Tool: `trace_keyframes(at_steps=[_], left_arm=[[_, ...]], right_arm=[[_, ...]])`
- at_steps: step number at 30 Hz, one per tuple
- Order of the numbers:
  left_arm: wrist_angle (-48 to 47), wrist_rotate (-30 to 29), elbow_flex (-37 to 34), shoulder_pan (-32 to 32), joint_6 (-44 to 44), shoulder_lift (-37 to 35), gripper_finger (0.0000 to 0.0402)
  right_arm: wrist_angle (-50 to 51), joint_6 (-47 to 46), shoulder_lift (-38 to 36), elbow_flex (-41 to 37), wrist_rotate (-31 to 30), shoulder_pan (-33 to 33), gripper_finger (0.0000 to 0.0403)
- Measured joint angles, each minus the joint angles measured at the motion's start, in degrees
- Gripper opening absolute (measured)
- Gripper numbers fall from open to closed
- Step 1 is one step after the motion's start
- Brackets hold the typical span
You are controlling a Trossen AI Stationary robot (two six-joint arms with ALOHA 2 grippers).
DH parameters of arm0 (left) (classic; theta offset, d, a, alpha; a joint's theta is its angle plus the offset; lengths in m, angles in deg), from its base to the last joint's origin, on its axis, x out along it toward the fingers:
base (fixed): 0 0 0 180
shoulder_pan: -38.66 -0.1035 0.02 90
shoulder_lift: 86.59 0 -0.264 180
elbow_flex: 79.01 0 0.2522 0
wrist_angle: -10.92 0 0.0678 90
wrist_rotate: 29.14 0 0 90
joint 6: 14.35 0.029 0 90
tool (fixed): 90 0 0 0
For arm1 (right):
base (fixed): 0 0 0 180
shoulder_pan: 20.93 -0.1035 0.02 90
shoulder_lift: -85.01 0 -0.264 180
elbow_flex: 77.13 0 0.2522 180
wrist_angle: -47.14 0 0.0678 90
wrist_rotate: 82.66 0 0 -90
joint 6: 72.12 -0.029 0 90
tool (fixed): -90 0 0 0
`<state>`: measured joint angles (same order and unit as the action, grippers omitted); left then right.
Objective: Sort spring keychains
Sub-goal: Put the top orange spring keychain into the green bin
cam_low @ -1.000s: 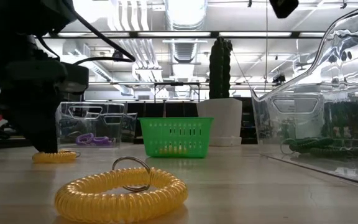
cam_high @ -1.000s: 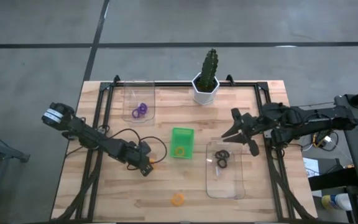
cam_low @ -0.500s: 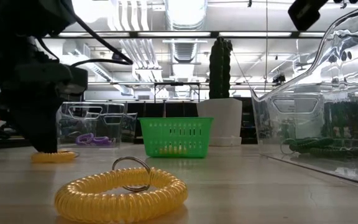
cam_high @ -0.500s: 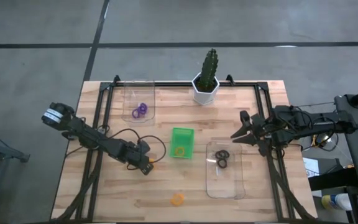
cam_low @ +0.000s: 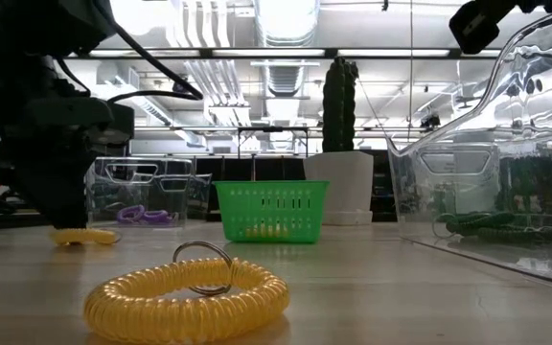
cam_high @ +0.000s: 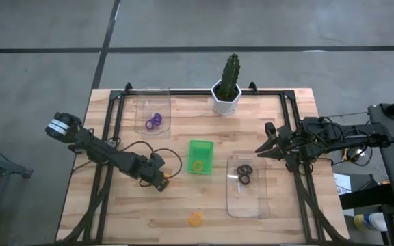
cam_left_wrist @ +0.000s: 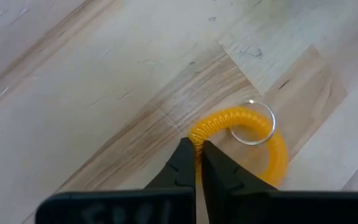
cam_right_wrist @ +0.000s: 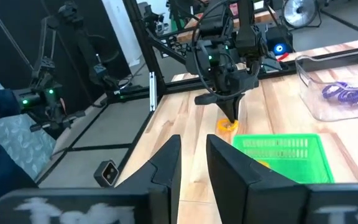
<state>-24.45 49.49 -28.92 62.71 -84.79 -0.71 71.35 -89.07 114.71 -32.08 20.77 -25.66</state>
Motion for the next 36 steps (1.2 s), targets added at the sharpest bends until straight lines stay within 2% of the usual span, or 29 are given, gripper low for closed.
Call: trace_keyframes(at_steps=[13, 26, 36], left_arm=[[-2.8, -3.6, 1.1, 0.0, -0.6, -5.6, 0.0000], [-4.1, -4.7, 4.0, 0.0, 0.4, -5.5, 0.0001], [-4.6, -4.8, 6.7, 0.0, 2.1, -5.6, 0.0001]], right_arm=[[0.0, 0.0, 0.0, 0.0, 0.0, 0.0, 0.0087], [0.0, 0.0, 0.0, 0.0, 0.0, 0.0, 0.0068], [0.0, 0.0, 0.0, 0.0, 0.0, 0.0, 0.0081]])
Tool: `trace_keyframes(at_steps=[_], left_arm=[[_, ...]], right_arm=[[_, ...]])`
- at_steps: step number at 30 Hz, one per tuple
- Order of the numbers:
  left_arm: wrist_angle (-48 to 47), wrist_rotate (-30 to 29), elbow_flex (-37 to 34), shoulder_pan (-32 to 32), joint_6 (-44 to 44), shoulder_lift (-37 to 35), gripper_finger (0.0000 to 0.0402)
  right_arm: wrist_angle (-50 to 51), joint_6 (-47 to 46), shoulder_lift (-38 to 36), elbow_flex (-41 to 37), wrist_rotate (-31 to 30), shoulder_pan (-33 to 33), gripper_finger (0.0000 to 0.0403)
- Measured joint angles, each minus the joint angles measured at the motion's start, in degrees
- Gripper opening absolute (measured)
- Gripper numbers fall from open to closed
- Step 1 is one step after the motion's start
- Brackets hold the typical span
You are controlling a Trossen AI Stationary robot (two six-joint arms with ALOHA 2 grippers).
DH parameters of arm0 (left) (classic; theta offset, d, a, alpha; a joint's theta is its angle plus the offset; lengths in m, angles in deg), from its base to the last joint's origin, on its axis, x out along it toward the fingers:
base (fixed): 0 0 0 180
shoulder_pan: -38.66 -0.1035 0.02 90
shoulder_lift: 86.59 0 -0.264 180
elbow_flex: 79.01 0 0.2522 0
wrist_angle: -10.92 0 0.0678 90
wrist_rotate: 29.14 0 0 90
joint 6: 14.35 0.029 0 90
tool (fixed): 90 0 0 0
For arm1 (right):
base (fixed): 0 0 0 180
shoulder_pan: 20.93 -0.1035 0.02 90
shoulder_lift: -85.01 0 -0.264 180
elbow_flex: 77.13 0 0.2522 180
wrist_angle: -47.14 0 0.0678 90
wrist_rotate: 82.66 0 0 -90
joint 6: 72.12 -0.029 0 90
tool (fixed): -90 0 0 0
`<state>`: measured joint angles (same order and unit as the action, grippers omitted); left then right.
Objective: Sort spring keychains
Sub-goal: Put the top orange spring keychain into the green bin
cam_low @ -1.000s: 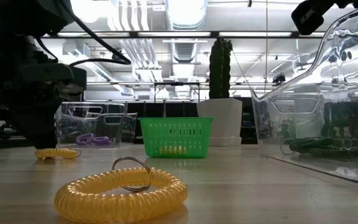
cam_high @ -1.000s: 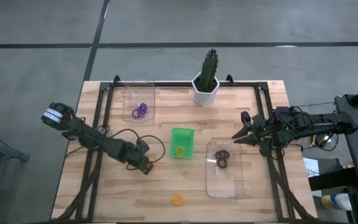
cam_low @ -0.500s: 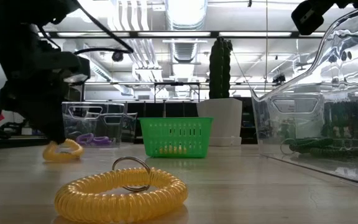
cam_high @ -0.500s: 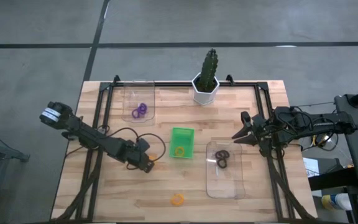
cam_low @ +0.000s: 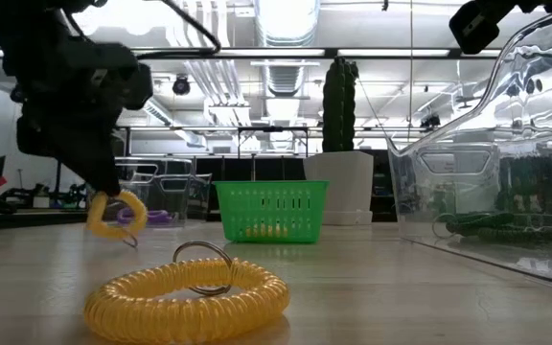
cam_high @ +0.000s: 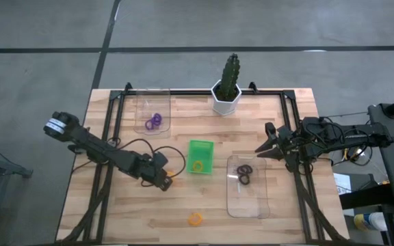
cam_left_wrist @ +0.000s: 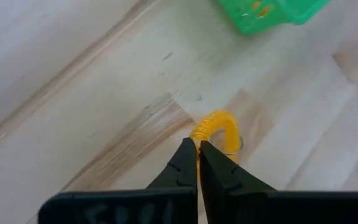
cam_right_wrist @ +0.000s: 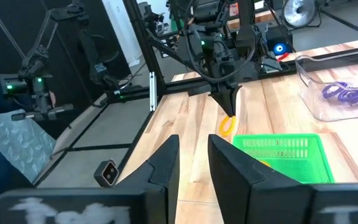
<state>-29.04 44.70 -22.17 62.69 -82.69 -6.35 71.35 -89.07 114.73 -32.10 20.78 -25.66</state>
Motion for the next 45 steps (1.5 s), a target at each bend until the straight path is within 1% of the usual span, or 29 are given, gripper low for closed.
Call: trace_keyframes(at_steps=[5, 9, 15, 18, 22, 26, 35, 40, 45], left_arm=[[-3.4, 0.7, 2.6, 0.0, 2.2, -0.3, 0.0001], [-6.0, 1.6, 4.8, 0.1, 3.1, -2.0, 0.0001], [-2.0, 1.7, 7.7, 0.2, 11.1, -5.8, 0.0001], [3.4, 1.3, 7.8, 0.2, 15.8, -7.6, 0.0001], [13.1, 1.1, 6.5, 0.1, 22.5, -9.7, 0.0001], [19.2, 1.2, 6.3, 0.1, 27.1, -10.4, 0.0001], [36.2, 5.2, 6.3, 0.1, 37.0, -10.3, 0.0001], [49.6, 11.1, 6.3, 0.1, 44.8, -10.3, 0.0000], [60.1, 16.0, 6.2, 0.1, 51.7, -10.3, 0.0000]], right_arm=[[0.0, 0.0, 0.0, 0.0, 0.0, 0.0, 0.0086], [0.0, 0.0, 0.0, 0.0, 0.0, 0.0, 0.0085], [0.0, 0.0, 0.0, 0.0, 0.0, 0.0, 0.0074], [0.0, 0.2, 0.0, 0.0, 0.0, 0.0, 0.0069], [0.0, 0.6, 0.0, 0.0, 0.0, 0.0, 0.0069], [0.0, 0.6, 0.0, 0.0, -0.1, 0.0, 0.0075], [0.0, 0.6, 0.0, 0.0, -0.1, 0.0, 0.0086], [0.0, 0.6, 0.0, 0.0, -0.1, 0.0, 0.0084], [0.0, 1.0, 0.0, 0.0, 0.0, 0.0, 0.0075]])
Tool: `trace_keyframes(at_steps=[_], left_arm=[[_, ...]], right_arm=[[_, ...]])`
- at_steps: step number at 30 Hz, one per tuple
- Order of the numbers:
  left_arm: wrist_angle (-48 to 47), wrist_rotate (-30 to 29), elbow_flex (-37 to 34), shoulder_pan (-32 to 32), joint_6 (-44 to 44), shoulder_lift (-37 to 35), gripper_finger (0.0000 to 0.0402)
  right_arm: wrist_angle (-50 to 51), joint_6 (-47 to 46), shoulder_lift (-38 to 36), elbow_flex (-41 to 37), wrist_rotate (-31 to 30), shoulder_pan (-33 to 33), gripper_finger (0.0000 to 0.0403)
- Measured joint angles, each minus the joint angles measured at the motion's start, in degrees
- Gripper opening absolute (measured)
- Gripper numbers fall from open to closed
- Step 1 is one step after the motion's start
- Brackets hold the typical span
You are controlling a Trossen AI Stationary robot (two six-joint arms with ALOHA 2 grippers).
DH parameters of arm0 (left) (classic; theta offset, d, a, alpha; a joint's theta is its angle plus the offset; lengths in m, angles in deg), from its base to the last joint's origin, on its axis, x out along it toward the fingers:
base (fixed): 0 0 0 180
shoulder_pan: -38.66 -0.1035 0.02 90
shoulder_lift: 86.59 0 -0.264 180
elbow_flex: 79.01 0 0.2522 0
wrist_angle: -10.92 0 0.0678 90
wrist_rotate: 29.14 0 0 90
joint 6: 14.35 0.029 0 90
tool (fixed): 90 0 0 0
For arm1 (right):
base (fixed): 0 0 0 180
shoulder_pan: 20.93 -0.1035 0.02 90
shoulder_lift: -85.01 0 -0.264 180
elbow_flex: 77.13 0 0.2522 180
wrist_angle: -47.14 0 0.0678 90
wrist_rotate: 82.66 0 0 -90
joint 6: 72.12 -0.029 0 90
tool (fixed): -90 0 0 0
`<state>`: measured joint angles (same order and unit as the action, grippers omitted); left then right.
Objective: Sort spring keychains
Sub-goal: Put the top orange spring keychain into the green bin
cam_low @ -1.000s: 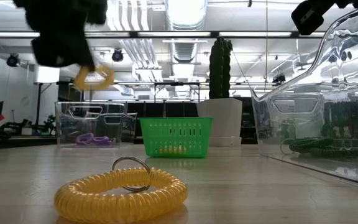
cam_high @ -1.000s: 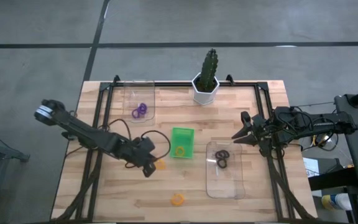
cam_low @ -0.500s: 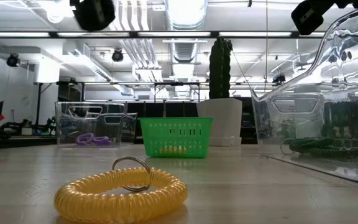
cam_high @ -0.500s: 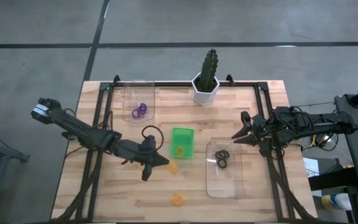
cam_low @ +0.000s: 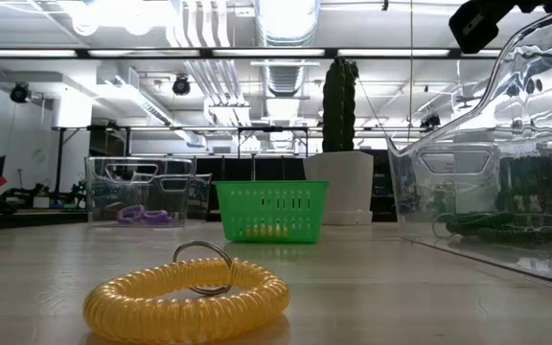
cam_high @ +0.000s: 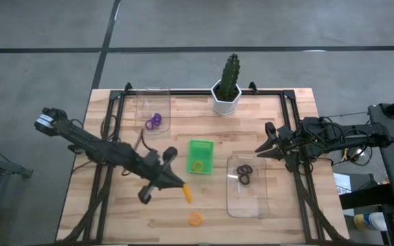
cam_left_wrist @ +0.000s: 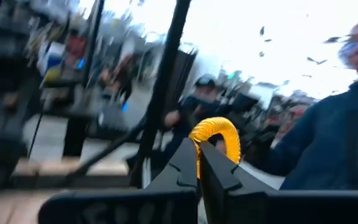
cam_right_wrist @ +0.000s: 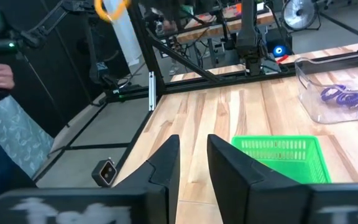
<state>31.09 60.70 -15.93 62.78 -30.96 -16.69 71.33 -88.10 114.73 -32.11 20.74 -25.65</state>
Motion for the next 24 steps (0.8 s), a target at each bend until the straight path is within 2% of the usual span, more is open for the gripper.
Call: trace_keyframes(at_steps=[11, 20, 22, 24], left_arm=[[18.0, 12.2, -0.1, 0.0, 10.1, 0.0, 0.0000], [20.5, 12.8, -0.1, 0.0, 11.0, 0.0, 0.0000], [19.6, 10.3, -0.1, 0.0, 10.6, 0.0, 0.0000], [16.6, 5.3, -0.1, 0.0, 9.2, 0.0, 0.0000]], right_arm=[[0.0, 0.7, 0.0, 0.0, 0.0, 0.0, 0.0074], [0.0, 1.2, 0.0, 0.0, -0.1, 0.0, 0.0086], [0.0, 1.2, 0.0, 0.0, -0.1, 0.0, 0.0087], [0.0, 1.2, 0.0, 0.0, -0.1, 0.0, 0.0086]])
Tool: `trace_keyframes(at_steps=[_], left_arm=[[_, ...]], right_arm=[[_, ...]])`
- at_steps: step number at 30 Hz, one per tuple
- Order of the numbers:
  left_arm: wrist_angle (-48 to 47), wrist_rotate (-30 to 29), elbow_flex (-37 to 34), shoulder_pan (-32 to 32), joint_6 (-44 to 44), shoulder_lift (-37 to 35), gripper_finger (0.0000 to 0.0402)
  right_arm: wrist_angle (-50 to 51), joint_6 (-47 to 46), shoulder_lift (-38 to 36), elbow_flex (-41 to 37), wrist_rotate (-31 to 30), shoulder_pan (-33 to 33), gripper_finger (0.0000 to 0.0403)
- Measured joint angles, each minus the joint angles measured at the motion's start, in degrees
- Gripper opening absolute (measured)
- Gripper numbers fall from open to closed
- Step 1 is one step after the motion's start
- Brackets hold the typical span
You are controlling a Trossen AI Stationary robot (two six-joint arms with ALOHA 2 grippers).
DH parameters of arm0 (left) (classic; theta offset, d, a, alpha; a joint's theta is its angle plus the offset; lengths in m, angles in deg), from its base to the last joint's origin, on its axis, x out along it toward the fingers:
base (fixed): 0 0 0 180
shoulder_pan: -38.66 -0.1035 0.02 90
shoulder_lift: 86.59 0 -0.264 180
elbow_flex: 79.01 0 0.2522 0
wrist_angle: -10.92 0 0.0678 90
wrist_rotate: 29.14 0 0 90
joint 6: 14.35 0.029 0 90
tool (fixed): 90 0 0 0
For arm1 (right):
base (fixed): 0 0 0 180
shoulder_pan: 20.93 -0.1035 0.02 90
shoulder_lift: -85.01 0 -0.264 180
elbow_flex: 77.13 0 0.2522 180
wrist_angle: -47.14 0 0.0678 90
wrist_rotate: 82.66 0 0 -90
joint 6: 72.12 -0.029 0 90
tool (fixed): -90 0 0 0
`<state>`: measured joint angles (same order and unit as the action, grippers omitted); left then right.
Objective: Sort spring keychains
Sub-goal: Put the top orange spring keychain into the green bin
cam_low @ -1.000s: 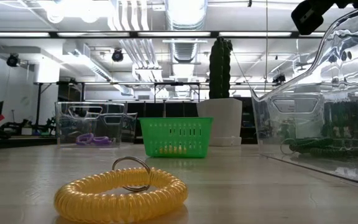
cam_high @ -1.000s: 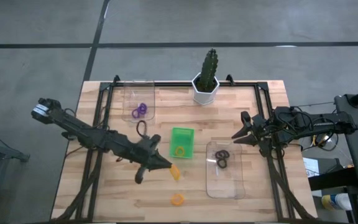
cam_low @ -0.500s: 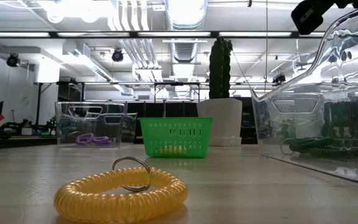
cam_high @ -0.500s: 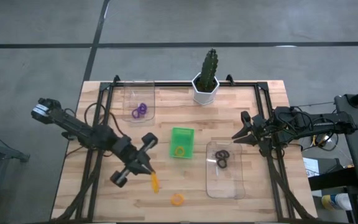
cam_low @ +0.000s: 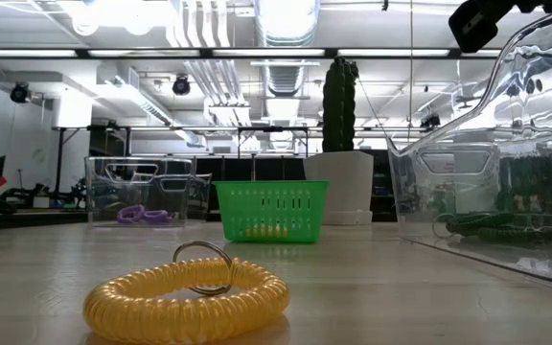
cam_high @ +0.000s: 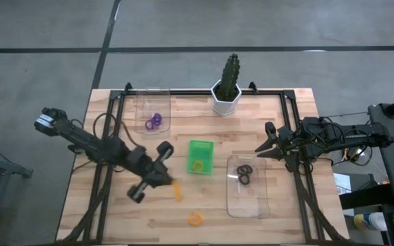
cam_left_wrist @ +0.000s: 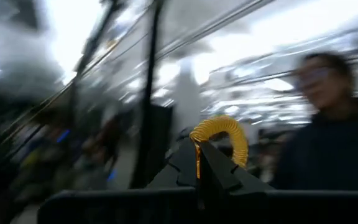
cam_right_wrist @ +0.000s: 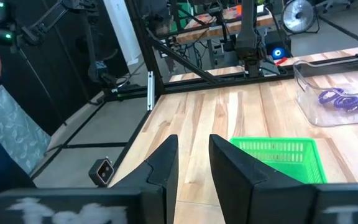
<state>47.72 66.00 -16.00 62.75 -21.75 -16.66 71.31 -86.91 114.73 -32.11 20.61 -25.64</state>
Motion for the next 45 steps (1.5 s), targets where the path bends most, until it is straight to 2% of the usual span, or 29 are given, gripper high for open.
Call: trace_keyframes(at_steps=[5, 10, 21, 28, 34, 45], left_arm=[[-14.5, -12.5, 0.0, -1.4, -9.3, 0.0, 0.0000], [-27.3, -17.4, 0.0, -4.6, -20.5, 0.0, 0.0000], [-42.0, -20.4, 0.0, -13.4, -28.1, 0.0, 0.0000], [-45.5, -22.6, 0.0, -16.4, -31.9, 1.4, 0.0000], [-48.0, -23.1, 2.9, -16.6, -33.5, 8.3, 0.0000], [-72.1, -23.0, 17.9, -17.3, -30.7, 22.4, 0.0000]], right_arm=[[-0.3, 1.1, 0.0, 0.0, 0.0, 0.0, 0.0077], [-3.2, 3.1, 0.0, 0.0, 0.0, 0.0, 0.0069], [-3.8, 3.4, -0.5, 0.0, 0.1, 0.0, 0.0080], [-3.9, 3.6, -0.3, 0.0, -2.6, 0.0, 0.0087], [-3.9, 4.3, -0.3, 0.0, -4.5, 0.0, 0.0079], [-3.8, 4.1, -0.3, 0.0, -4.5, 0.0, 0.0071]])
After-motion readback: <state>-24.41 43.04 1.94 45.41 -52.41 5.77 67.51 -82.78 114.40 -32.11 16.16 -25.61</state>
